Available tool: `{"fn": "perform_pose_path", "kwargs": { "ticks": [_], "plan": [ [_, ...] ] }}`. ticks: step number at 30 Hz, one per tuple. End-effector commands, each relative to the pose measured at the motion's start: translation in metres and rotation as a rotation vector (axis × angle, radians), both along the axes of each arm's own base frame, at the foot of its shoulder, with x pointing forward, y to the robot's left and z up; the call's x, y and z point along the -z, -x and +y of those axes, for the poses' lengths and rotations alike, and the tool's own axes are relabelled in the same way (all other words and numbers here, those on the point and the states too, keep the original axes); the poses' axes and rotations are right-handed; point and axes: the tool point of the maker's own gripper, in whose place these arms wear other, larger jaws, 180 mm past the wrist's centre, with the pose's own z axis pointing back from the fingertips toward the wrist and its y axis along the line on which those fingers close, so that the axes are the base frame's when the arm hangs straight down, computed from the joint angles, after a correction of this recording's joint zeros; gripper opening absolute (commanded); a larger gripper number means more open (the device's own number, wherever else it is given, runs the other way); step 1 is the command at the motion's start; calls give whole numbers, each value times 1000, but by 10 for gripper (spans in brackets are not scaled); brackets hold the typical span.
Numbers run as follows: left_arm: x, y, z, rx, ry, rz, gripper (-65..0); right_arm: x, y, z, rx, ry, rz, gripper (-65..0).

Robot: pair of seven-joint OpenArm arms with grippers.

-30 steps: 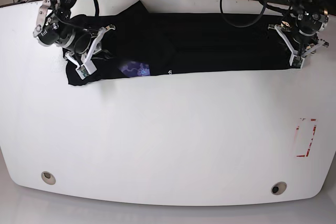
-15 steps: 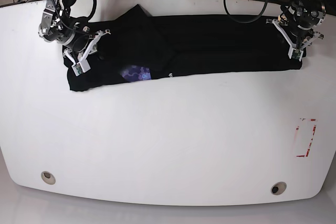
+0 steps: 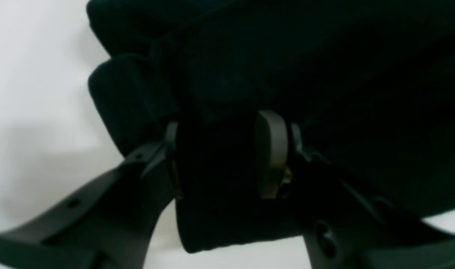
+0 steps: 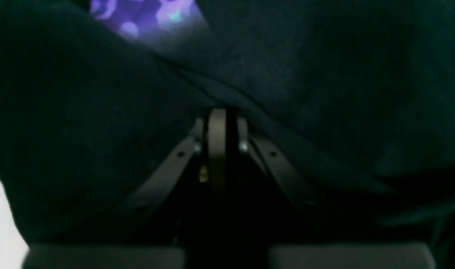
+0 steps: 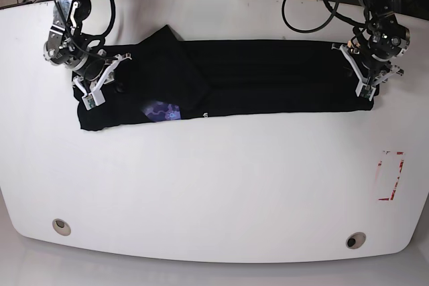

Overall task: Layout the t-shirt on the table in an organized manner, then fold the t-shirt properly
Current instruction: 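Pinch both ends of the folded strip with both grippers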

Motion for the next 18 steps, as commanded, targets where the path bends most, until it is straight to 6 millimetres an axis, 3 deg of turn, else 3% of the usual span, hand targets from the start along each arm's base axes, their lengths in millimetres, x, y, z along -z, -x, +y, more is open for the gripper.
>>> {"fn": "perform_pose_path", "kwargs": {
  "ticks": [1,9,15,18],
  "plan": [
    [3,9,6,-3,-33,56,-411,15,18,-29,23,123,115,-612],
    [-33,-2,15,-15,-87,-28,-396,14,17,-30,23,128,114,-612],
    [-55,-5,23,-78,-9,-120,-200,14,17,-27,20,122,114,-612],
    [-62,-5,31,-107,17,-127,-157,15,18,-27,20,121,116,-614]
  ]
}}
